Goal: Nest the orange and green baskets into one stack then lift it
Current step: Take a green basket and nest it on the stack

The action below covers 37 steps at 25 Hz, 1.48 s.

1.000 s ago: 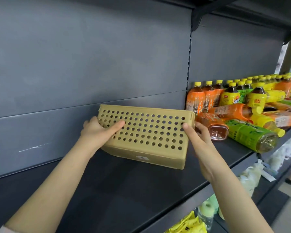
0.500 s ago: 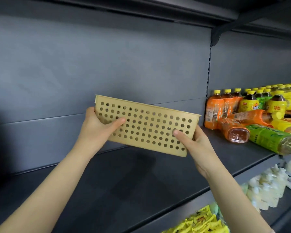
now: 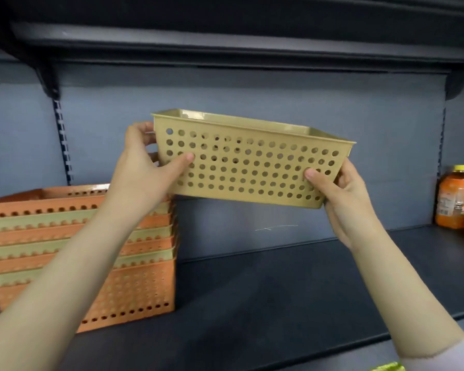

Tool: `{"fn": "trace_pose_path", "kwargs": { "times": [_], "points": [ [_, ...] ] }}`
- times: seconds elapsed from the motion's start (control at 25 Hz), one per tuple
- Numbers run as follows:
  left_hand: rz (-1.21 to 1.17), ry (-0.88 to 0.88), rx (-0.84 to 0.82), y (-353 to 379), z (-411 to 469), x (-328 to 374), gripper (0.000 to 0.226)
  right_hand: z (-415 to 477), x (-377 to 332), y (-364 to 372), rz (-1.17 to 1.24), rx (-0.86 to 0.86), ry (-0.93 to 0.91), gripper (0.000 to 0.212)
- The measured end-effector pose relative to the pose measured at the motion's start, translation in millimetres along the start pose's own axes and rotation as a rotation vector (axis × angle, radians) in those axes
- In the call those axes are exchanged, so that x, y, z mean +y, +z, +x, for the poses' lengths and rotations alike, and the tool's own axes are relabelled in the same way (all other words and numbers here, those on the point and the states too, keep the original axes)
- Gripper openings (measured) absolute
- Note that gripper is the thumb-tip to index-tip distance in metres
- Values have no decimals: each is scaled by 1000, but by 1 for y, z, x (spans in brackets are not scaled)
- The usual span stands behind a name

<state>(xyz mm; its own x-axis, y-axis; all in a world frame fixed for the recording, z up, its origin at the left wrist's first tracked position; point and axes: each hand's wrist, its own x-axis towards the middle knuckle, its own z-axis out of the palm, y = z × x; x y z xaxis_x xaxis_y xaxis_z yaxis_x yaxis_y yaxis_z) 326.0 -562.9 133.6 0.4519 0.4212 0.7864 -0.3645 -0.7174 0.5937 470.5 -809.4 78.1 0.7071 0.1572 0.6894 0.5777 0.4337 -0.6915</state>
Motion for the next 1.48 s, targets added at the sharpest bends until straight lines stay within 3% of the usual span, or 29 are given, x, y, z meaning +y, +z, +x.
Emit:
{"fn": "trace_pose_path", "kwargs": {
  "times": [0.24, 0.48, 1.0, 1.16, 1.28, 1.48],
  "points": [
    [61, -17, 80, -103, 2, -24, 68, 7, -4, 111, -12, -125, -20, 47],
    [72, -66, 124, -174, 3, -61, 86, 19, 13, 194, -84, -316, -53, 105],
    [244, -76, 134, -199, 30, -129, 68, 31, 51, 244, -184, -322, -35, 77],
    [290, 34, 251, -202, 22, -146, 45, 21, 62, 244, -327, -202, -104, 72],
    [278, 52, 288, -204, 18, -149, 42, 17, 57, 245, -358, -132, -144, 76],
    [333, -18, 232, -201, 17, -163, 36, 9, 72, 243, -543, -185, -265, 55]
  ]
}}
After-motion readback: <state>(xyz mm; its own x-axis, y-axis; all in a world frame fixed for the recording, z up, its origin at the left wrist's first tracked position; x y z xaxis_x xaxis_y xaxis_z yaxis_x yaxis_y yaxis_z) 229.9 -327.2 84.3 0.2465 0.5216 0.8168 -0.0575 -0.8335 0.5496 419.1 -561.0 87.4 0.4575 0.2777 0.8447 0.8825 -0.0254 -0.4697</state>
